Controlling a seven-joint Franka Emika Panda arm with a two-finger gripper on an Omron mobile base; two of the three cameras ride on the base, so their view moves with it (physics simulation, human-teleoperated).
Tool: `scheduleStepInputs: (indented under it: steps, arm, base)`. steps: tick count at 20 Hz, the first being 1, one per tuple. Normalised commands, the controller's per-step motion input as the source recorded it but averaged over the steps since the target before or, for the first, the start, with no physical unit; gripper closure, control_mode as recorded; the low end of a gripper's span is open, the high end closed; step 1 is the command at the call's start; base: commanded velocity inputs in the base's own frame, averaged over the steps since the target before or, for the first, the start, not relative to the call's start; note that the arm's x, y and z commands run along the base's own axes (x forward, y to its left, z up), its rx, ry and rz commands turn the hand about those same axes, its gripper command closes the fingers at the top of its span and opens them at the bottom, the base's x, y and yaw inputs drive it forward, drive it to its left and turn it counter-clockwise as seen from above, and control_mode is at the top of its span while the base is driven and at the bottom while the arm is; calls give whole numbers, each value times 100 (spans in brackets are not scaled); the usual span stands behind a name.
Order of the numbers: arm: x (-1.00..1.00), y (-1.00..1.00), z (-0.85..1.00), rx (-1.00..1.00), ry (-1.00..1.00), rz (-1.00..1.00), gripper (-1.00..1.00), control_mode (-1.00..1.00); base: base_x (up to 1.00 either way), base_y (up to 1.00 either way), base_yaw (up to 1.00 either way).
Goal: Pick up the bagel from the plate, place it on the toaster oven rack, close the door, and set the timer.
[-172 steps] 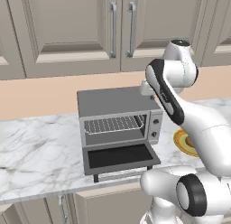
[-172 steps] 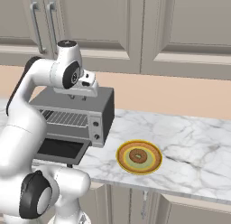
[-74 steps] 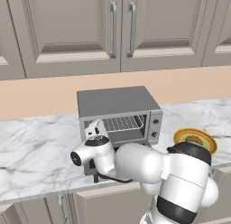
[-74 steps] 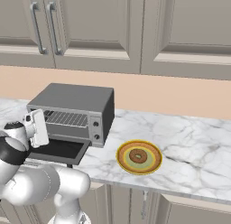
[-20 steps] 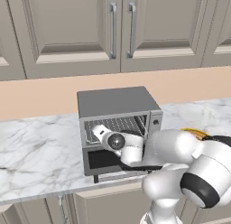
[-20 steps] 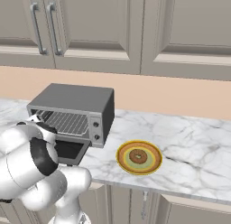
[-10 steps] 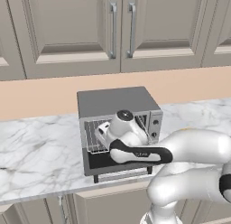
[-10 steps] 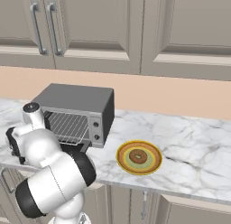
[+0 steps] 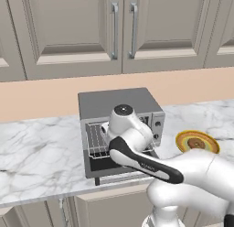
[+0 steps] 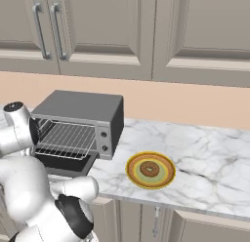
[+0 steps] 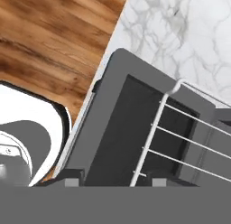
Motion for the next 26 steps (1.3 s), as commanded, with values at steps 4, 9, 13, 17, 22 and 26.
scheduleStepInputs:
  steps: [4, 9, 13, 17, 22, 26]
  arm:
    - [-29, -76, 76, 7, 4, -52, -100, -100]
    - [0, -92, 28, 2, 1, -61, -100, -100]
    - [0, -100, 16, 0, 0, -32, -100, -100]
    - [-1, -100, 6, 1, 0, -5, -100, -100]
    - [-1, -100, 0, 3, 0, 9, -100, -100]
    - [0, -100, 0, 2, 0, 19, -100, -100]
  base:
    - [0, 0, 0]
    - [0, 0, 0]
    - [0, 0, 0]
    - [0, 0, 0]
    - [0, 0, 0]
    - [0, 0, 0]
